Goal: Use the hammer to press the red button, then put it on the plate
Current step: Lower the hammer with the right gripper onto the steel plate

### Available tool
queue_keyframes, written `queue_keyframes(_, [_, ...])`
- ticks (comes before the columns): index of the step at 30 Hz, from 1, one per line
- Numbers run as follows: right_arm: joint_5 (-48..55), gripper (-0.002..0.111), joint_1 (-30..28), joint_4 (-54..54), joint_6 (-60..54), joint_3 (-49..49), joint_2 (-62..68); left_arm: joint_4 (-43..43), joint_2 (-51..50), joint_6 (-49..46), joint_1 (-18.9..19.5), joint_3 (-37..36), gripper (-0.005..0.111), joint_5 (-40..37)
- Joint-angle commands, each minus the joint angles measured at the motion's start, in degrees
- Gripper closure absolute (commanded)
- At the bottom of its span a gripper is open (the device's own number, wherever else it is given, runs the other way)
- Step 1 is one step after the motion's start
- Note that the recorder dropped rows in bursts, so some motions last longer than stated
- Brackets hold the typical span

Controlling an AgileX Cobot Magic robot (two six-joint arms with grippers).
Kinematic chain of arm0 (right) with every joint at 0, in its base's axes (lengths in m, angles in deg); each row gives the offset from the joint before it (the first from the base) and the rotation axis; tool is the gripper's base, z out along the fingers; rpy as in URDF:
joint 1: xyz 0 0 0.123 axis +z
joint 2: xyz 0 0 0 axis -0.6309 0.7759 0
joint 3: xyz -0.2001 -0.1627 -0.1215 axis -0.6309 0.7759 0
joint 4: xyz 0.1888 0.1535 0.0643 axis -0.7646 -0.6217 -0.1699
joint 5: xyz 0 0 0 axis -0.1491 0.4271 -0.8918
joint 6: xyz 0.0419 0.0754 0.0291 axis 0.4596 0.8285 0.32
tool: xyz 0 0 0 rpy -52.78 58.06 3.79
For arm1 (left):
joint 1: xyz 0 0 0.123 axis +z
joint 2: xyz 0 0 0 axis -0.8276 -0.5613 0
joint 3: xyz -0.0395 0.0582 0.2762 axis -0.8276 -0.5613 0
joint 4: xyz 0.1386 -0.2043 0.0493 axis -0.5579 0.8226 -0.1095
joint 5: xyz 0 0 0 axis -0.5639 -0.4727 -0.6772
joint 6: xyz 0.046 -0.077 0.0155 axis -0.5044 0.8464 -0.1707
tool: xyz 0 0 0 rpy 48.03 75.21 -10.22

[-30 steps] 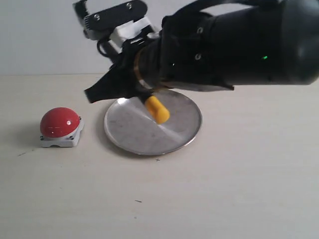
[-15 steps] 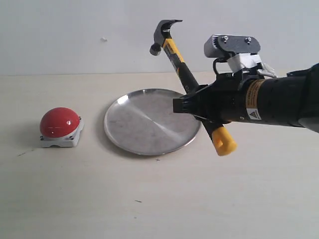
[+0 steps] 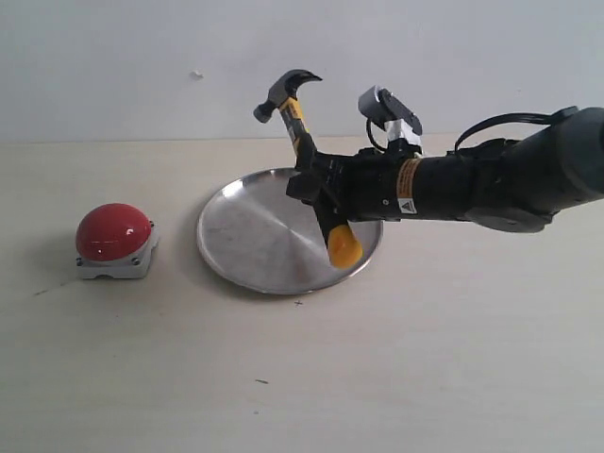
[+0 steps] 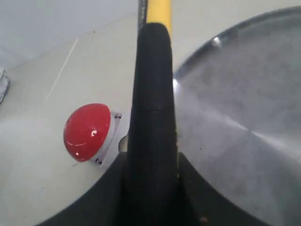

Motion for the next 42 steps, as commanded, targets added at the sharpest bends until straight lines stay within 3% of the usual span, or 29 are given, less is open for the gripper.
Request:
queue_keyframes(1, [-3.8, 0.108, -0.2, -6.4, -0.1, -1.5, 3.0, 0.2, 0.4, 0.2, 0.1, -0.2, 0.107, 0.3])
queue_keyframes(7, [-8.4, 0.108, -0.2, -9.3, -1.0, -2.5, 7.3, 0.2, 0.4, 0.2, 0.1, -0.2, 0.107, 0.3])
queue_keyframes(15, [-9.8, 0.108, 1.0, -2.7, 6.9, -8.9, 12.1, 0.2, 0.4, 0.2, 0.1, -0.2, 0.107, 0.3])
queue_keyframes(30, [6.9, 0.108, 7.5, -2.6, 9.5, -16.9, 15.2, 0.2, 0.4, 0.2, 0.1, -0.2, 0.107, 0.3])
queue_keyframes(42, [8.3, 0.108, 7.5, 0.7, 9.5, -16.8, 15.4, 0.2, 0.4, 0.2, 0.1, -0.2, 0.107, 0.3])
